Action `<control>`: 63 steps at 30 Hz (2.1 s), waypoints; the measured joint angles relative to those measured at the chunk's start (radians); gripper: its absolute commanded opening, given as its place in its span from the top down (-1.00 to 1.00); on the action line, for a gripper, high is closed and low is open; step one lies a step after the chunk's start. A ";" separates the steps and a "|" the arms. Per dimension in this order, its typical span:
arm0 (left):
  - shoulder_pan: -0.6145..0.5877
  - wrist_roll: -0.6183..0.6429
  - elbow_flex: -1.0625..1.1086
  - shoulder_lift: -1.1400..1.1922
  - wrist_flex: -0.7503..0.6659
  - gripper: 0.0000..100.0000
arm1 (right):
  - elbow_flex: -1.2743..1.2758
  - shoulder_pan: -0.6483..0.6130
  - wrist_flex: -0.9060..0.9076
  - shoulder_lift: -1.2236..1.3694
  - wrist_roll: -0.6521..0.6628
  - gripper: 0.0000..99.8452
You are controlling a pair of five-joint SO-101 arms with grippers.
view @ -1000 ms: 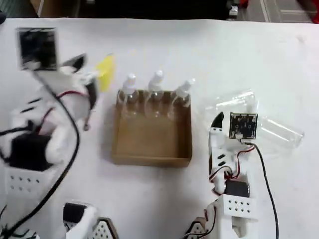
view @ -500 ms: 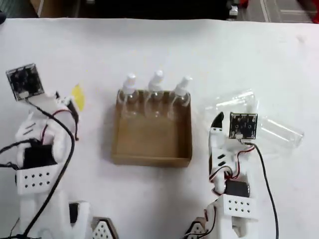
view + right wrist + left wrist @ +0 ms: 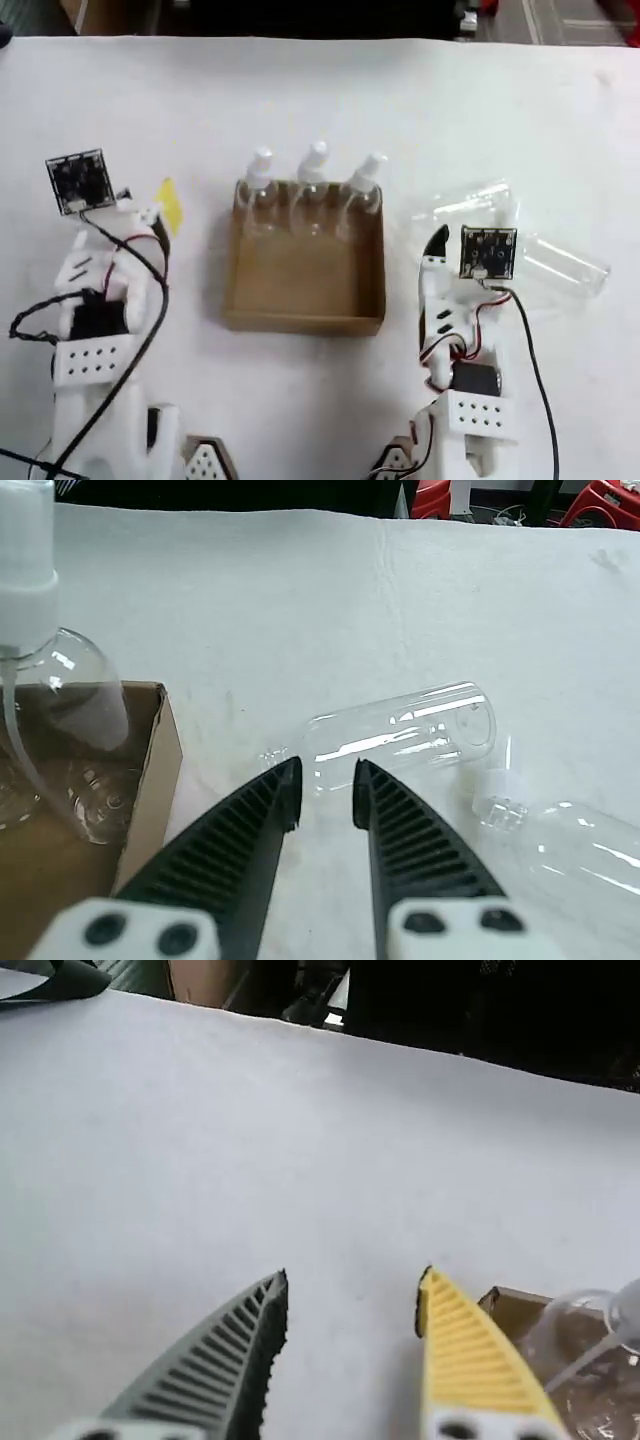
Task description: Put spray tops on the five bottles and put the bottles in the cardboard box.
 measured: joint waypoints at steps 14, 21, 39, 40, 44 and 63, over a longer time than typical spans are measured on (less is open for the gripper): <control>0.015 -0.002 0.038 -0.002 -0.008 0.60 | 0.000 0.000 0.000 0.000 0.000 0.86; 0.068 -0.002 0.109 -0.002 -0.089 0.60 | 0.000 0.000 0.000 0.000 0.000 0.86; 0.069 -0.002 0.112 -0.002 -0.104 0.60 | 0.000 0.000 0.000 0.000 0.000 0.86; 0.069 -0.002 0.112 -0.002 -0.104 0.60 | 0.000 0.000 0.000 0.000 0.000 0.86; 0.069 -0.006 0.112 -0.002 -0.104 0.60 | 0.000 0.000 0.000 0.000 0.000 0.86; 0.104 -0.084 0.029 -0.002 0.058 0.60 | 0.000 0.000 0.000 0.000 0.000 0.86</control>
